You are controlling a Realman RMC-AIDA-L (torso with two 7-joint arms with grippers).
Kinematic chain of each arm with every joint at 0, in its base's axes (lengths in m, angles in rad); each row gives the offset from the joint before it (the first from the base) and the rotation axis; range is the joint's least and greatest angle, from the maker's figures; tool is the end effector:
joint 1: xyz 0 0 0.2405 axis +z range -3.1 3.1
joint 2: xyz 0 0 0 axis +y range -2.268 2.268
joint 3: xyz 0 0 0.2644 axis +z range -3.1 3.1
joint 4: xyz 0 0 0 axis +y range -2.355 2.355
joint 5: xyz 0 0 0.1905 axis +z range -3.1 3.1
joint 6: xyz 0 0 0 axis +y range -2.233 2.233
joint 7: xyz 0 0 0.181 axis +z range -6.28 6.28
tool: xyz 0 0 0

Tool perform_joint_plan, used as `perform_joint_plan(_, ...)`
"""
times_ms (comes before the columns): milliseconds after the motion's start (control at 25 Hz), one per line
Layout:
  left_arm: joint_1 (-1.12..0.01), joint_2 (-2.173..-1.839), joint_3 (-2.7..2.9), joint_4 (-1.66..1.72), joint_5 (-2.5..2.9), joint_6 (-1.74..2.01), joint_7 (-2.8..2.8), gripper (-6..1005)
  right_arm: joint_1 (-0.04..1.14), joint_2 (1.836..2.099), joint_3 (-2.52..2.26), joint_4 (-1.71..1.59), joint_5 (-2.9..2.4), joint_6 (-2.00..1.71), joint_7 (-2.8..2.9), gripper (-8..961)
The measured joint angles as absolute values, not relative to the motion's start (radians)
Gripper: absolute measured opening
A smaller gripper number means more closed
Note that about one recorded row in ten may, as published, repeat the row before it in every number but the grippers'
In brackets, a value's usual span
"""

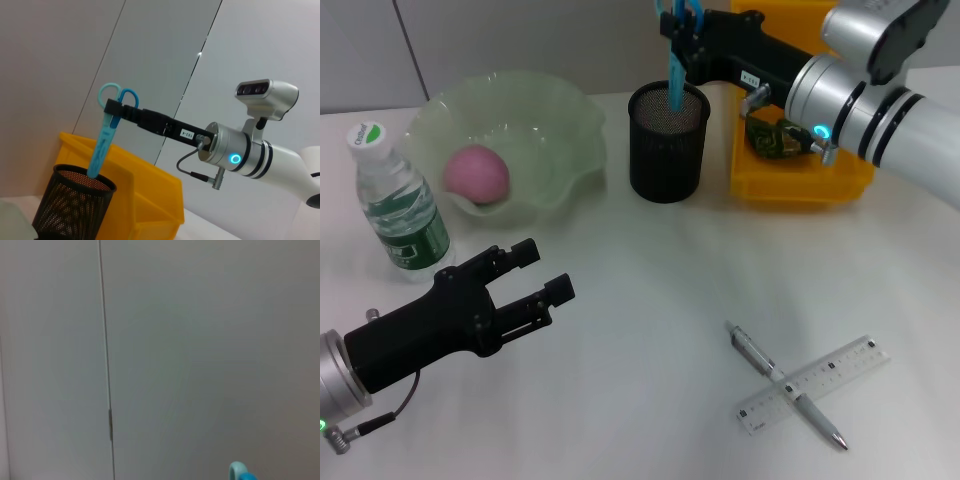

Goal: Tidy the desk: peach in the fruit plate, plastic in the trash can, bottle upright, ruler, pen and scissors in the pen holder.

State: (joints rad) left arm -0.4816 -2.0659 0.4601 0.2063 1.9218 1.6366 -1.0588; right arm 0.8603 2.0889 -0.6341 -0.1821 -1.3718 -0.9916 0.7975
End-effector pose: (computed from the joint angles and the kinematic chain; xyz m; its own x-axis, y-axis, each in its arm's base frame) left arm -0.2462 0.2880 -0.0596 0.5457 0.3439 0.7641 0.5644 -0.8249 -0.0318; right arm 0.1735 0.4595 -0.0479 0.7170 -0.0529 -0.6951 -0.5568 -0.6434 -0.5254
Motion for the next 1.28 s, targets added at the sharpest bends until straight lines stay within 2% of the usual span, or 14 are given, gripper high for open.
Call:
perform_joint_plan(600,-0.462,-2.065,0.460,0.218,1.922,1.639,-1.061,802,0.888,2.090,-0.668,-0.138,-1.377,-0.908,0.806,216)
perform_joint_plan(880,-0.453,-2.063,0.460,0.229,1.922,1.643,-1.062,802,0.860,2.090,-0.653,-0.151,-1.367,-0.978,0.825,368)
perform_joint_plan(1040,-0.444,-2.062,0.474,0.243,1.922,1.659,-1.062,802,0.801,2.086,-0.653,-0.197,-1.323,-1.143,0.917,455)
perform_joint_plan(1240,-0.436,-2.062,0.486,0.260,1.923,1.669,-1.062,802,0.719,2.079,-0.736,-0.335,-1.351,-1.328,1.141,655)
perform_joint_plan(1280,-0.436,-2.062,0.486,0.260,1.923,1.669,-1.062,802,0.719,2.079,-0.736,-0.335,-1.351,-1.328,1.141,659)
